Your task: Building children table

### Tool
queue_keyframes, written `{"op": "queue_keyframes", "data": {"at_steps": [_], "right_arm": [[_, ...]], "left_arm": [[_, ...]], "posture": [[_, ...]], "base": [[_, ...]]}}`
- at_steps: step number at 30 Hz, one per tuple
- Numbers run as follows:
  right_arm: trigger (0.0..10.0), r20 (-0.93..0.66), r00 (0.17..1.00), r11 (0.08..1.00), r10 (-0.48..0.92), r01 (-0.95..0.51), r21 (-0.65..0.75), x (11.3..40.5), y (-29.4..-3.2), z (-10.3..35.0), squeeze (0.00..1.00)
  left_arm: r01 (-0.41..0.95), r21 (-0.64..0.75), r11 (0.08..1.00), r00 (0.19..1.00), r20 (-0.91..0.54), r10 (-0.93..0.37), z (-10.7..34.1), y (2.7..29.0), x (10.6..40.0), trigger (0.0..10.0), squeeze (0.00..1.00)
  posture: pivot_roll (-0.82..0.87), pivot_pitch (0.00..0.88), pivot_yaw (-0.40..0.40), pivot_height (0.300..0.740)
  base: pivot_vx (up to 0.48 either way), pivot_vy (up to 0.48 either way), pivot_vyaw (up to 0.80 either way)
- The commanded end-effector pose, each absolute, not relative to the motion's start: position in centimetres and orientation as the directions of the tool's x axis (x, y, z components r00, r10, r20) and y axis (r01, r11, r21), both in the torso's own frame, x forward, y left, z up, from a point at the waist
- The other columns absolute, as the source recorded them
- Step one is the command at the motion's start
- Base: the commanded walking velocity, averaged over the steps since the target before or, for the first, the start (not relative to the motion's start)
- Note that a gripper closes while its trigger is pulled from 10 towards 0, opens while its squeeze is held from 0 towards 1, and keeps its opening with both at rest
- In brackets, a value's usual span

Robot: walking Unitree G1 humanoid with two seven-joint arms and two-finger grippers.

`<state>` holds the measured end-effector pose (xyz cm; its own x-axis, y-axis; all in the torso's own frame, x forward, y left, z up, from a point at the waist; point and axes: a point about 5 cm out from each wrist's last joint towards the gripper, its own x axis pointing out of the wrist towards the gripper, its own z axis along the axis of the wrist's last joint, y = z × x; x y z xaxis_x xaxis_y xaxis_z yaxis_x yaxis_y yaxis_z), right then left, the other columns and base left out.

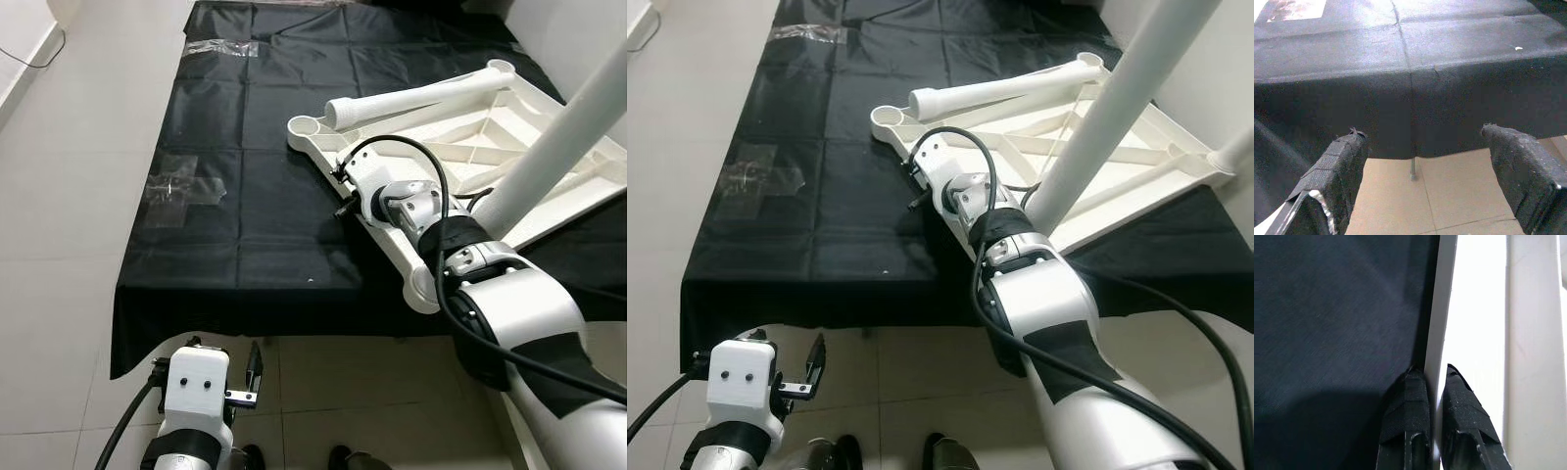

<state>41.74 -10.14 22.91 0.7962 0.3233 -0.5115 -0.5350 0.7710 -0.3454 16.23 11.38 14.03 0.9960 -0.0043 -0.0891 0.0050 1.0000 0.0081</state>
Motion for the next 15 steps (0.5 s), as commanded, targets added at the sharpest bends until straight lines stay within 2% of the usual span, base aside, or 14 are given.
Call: {"op": "queue_keyframes", "data": {"at_steps": [1, 3, 5, 10, 13, 15], "right_arm": [[0.0, -0.613, 0.695, 0.683, 0.376, -0.655, -0.324, 40.9, -9.3, 20.7, 0.00], [0.0, -0.626, 0.675, 0.667, 0.391, -0.676, -0.313, 40.8, -9.3, 20.5, 0.00], [0.0, -0.678, 0.586, 0.585, 0.444, -0.763, -0.276, 40.3, -9.1, 19.9, 0.00], [0.0, -0.700, 0.524, 0.538, 0.486, -0.810, -0.233, 40.0, -8.8, 19.8, 0.00], [0.0, -0.728, 0.423, 0.441, 0.539, -0.879, -0.184, 39.5, -8.5, 19.5, 0.00], [0.0, -0.736, 0.400, 0.407, 0.547, -0.895, -0.184, 39.4, -8.5, 19.5, 0.00]], "left_arm": [[0.154, -0.160, 0.975, 0.982, -0.083, -0.169, 14.8, 6.7, 15.6, 10.0, 0.00], [0.154, -0.160, 0.975, 0.982, -0.083, -0.169, 14.7, 6.7, 15.7, 10.0, 0.00], [0.155, -0.157, 0.975, 0.982, -0.082, -0.170, 14.7, 6.8, 15.8, 10.0, 0.00], [0.155, -0.156, 0.976, 0.982, -0.083, -0.169, 14.7, 6.9, 15.8, 10.0, 0.00], [0.156, -0.153, 0.976, 0.982, -0.084, -0.170, 14.6, 7.0, 15.9, 10.0, 0.00], [0.156, -0.152, 0.976, 0.982, -0.084, -0.170, 14.6, 7.0, 15.9, 10.0, 0.00]], "posture": [[0.02, 0.250, -0.090, 0.740], [0.02, 0.250, -0.090, 0.740], [0.03, 0.245, -0.083, 0.740], [0.02, 0.242, -0.084, 0.740], [0.03, 0.235, -0.080, 0.740], [0.03, 0.235, -0.080, 0.740]], "base": [[0.000, 0.000, 0.00], [0.000, 0.000, 0.00], [0.000, 0.000, 0.00], [0.000, 0.000, 0.00], [0.000, 0.000, 0.00], [0.000, 0.000, 0.00]]}}
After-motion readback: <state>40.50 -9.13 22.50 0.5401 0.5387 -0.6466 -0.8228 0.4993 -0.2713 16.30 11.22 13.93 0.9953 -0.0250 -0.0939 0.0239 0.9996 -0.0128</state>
